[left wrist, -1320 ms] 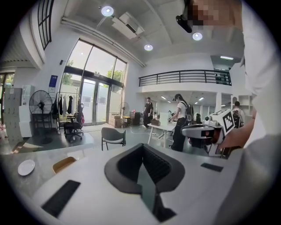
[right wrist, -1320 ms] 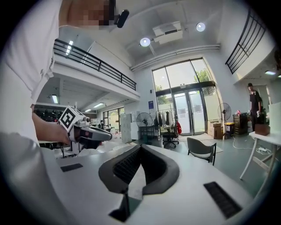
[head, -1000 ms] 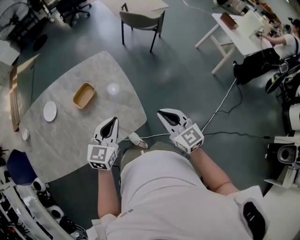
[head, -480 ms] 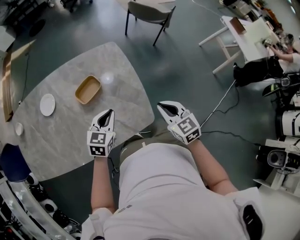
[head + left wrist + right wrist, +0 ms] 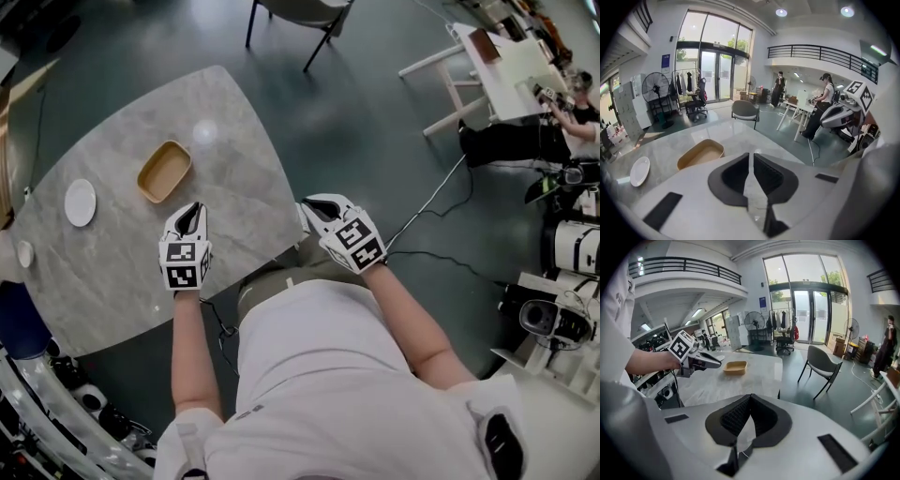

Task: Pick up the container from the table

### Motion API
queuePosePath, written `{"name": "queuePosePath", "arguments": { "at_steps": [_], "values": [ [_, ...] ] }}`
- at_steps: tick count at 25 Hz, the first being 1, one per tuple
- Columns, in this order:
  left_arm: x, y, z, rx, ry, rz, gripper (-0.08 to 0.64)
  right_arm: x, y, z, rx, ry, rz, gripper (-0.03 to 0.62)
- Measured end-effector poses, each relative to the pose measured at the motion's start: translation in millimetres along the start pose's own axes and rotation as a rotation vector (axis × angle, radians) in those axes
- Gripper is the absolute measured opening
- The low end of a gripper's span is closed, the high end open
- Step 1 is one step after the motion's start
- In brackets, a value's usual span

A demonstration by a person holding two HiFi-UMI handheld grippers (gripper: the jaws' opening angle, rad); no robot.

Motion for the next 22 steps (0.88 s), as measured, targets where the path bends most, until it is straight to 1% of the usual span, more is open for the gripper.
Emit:
{"name": "queuePosePath", "arguments": {
  "at_steps": [3,7,11,16,19,22],
  "values": [
    [9,-3,21,0.042,0.025,0.025,0.042,-10,-1,10,0.041,0.005,0.006,0.011],
    [18,-5,49,0.108,0.054,0.083,0.074,-24,-7,17,0.086,0.009,0.038,0.011],
    [30,-3,77,0.161,0.085,0.112,0.095,-42,-12,21,0.107,0.004,0.067,0.011],
    [49,-4,108,0.234,0.121,0.191,0.124,-57,-10,21,0.115,-0.009,0.093,0.011],
    [54,-9,126,0.272,0.124,0.204,0.126,-64,-15,17,0.133,-0.02,0.109,0.011],
    [62,-18,135,0.298,0.121,0.199,0.126,-63,-18,18,0.145,-0.029,0.117,0.011]
  ]
}}
Point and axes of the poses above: the fingertips, and each gripper's own axes: z forward along the fingers, x to its left, y out of its top, the point moved 9 cm from there along -z, backward along the fingers, and after that the axes turned 8 degrees about y, right-handed, at the moved point
